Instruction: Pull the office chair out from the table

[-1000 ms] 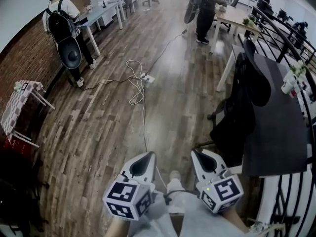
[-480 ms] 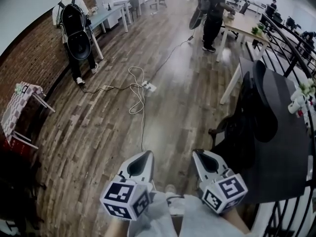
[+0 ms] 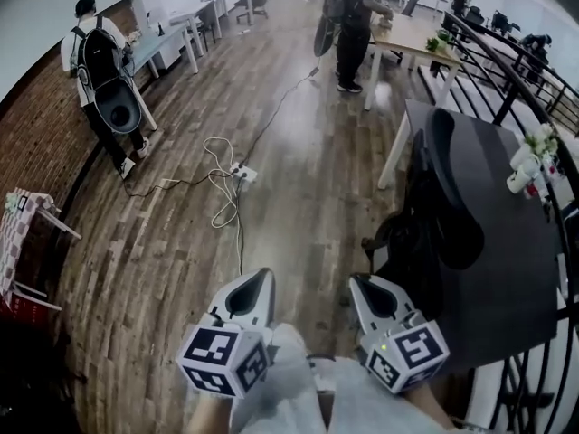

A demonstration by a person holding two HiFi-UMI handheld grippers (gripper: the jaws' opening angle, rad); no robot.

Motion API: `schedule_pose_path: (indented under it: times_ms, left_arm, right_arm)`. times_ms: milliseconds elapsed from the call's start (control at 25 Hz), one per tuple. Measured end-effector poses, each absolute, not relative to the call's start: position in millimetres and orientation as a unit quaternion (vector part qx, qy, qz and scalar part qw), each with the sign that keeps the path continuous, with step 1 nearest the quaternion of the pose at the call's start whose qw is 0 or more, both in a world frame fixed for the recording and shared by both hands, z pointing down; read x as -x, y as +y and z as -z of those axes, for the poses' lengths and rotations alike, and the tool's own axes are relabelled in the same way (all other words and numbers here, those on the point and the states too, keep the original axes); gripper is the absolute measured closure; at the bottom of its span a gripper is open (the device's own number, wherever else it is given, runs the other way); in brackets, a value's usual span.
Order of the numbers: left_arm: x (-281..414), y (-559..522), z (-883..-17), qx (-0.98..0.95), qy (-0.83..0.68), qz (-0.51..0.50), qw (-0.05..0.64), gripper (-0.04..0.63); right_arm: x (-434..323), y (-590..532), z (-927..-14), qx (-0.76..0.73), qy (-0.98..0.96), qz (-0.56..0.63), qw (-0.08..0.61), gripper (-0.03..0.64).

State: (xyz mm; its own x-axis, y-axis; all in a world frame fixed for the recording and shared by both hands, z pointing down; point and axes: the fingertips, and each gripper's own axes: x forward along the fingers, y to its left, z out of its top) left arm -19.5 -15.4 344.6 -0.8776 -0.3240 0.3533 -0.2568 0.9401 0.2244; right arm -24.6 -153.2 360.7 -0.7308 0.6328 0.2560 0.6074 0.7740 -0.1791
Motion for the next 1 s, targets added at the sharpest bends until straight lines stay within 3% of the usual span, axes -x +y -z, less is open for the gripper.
schedule_pose_path:
  times_ms: [720,1000]
  left_arm:
    - [215.1,-117.7,-335.0,-0.410,-0.893,0.028,0.184,0.585]
    - [278.1,-155.7,-335.2,-0.467,-0.870,-0.068,0.140,0.584]
  right_arm:
    - [130.8,-230.8,-353.5,0.100,-0.984,-0.060,0.132,0.614]
    - [150.3,-251.9,-356.3,0.003,-0.990,-0.030,0.138,0.614]
